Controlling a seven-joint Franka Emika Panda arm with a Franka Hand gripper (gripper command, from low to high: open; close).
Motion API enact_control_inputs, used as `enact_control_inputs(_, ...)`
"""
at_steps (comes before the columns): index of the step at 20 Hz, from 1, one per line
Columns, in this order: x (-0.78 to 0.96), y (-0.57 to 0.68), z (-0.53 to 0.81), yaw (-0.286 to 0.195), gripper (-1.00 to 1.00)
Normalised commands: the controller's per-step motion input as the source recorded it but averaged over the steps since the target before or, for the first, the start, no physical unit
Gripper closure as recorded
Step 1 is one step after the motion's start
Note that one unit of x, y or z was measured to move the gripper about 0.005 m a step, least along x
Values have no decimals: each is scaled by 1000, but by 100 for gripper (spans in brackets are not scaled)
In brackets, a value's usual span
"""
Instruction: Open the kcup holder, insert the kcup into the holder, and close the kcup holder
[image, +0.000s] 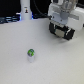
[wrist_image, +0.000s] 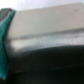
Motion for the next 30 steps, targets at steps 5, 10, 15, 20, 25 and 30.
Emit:
enact_control_inputs(5,929,-343,139,-83,100)
enact_control_inputs(10,920,-357,147,-78,100)
enact_control_inputs(15,874,-388,147,-77,100)
enact_control_inputs(20,786,-363,162,-84,-100)
enact_control_inputs(25,378,-126,227,-105,-100)
enact_control_inputs(30,269,-272,354,-136,-100)
